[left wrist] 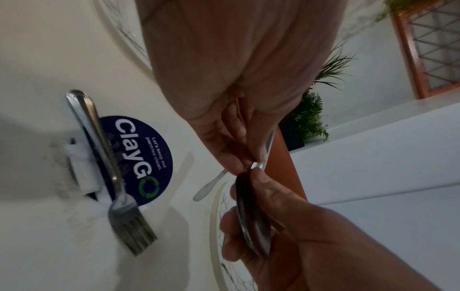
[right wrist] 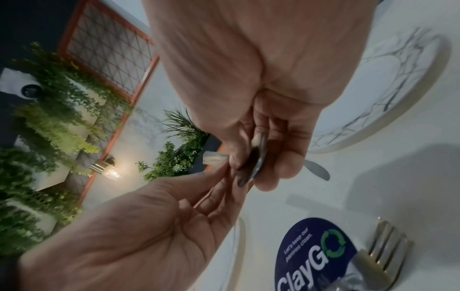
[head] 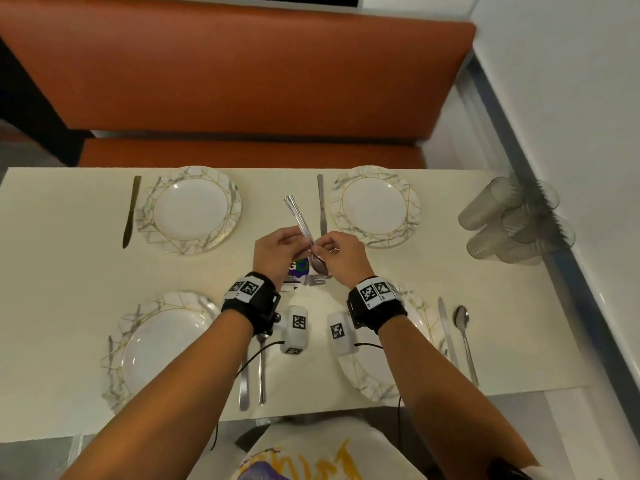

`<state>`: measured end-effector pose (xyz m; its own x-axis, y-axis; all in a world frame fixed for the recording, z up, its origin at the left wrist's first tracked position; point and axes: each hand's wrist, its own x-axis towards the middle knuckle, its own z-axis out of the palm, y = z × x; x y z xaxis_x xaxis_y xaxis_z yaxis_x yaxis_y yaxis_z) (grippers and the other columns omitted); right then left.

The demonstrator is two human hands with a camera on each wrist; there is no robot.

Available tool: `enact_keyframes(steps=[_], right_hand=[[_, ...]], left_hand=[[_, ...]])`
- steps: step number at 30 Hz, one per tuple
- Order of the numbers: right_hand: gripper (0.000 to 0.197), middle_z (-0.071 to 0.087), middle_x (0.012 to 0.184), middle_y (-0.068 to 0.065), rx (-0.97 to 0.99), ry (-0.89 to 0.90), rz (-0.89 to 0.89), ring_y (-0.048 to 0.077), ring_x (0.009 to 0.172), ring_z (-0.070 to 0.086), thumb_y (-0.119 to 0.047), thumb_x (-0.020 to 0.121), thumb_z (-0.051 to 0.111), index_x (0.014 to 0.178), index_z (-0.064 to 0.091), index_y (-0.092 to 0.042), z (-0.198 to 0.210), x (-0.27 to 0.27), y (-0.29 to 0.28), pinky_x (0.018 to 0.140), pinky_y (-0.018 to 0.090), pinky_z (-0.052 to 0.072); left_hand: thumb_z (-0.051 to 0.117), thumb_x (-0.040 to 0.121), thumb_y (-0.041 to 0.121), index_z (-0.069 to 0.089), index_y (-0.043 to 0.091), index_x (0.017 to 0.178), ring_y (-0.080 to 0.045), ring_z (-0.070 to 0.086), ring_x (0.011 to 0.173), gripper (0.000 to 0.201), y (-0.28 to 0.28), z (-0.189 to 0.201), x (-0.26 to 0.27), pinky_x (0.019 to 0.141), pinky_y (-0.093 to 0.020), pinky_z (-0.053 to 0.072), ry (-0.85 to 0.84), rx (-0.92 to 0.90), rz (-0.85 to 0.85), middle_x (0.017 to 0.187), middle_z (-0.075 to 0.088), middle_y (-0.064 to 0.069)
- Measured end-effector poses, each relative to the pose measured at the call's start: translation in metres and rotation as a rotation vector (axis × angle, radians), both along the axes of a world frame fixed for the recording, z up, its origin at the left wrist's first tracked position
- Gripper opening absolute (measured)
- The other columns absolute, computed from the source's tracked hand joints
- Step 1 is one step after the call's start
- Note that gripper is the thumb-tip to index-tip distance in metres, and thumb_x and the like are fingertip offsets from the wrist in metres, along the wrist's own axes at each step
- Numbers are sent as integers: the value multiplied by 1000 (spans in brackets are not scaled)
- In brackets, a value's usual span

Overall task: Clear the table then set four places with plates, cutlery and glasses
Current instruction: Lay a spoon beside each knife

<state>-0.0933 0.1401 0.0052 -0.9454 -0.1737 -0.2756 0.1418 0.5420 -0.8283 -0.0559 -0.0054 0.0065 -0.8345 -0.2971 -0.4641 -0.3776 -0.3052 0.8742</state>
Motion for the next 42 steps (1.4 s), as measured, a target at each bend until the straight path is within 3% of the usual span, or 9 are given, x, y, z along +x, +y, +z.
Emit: enact_keyframes(steps=[2,5,8,14,18,23,29,33,42], right_hand=[[5,72,87,-2,2,7,-24,12,79,67,-19,88,76,88,74,-15,-6,-15,7,68,15,52],[8,68,90,2,-44,-86,-144,15,67,69,-15,91,73,94,72,-8,-18,-35,23,55,25,59],[10,70,85,-4,30,-34,-184,1,72,63,-19,89,73,94,73,-10,-32,-51,46,66,10,49],[10,75,79,-4,54,-146,-133,15,73,70,-33,91,69,88,70,-23,-58,-64,86,76,29,56],[11,73,69,3,1,-134,-142,12,53,63,-18,95,67,87,68,-11,-55,-58,103,60,23,53],[10,73,71,-3,28,-145,-151,9,60,66,-22,93,68,84,69,-17,-65,-61,109,69,25,57],[8,69,70,-8,3,-105,-149,-5,58,61,-14,94,68,88,69,-9,-56,-68,105,61,6,46],[4,71,79,-10,35,-100,-145,-6,73,63,-19,92,70,89,71,-16,-60,-69,103,68,7,46],[5,71,79,-11,48,-92,-142,-4,74,65,-20,92,70,91,71,-16,-62,-66,108,70,9,47]], left_hand=[[70,91,-6,72,-4,113,-26,75,84,22,2,-5,-22,84,-33,63,-20,0,0,99,77,-24],[67,94,-5,76,2,110,-22,72,81,20,0,-15,-57,82,-29,63,-44,-69,-23,96,76,-20],[70,93,-2,79,13,98,-21,67,79,19,-7,-34,-92,82,-30,62,-111,-164,-26,93,77,-14],[78,88,8,82,15,94,-24,72,76,10,-17,-78,-146,87,-42,63,-283,-424,-123,87,80,-9],[79,85,10,79,21,79,-27,76,83,12,-15,-88,-158,88,-37,63,-344,-540,-168,81,79,-7],[81,85,6,76,22,68,-20,77,82,24,-15,-89,-170,86,-35,64,-372,-591,-169,79,79,-2],[84,83,7,76,20,68,-21,77,77,22,-18,-89,-174,83,-34,64,-394,-604,-141,78,78,-4],[86,81,8,78,17,72,-20,77,76,15,-15,-90,-174,83,-33,64,-393,-600,-134,79,79,-5],[88,80,13,81,13,83,-22,78,79,8,-13,-89,-173,85,-34,64,-408,-598,-119,83,79,-7]])
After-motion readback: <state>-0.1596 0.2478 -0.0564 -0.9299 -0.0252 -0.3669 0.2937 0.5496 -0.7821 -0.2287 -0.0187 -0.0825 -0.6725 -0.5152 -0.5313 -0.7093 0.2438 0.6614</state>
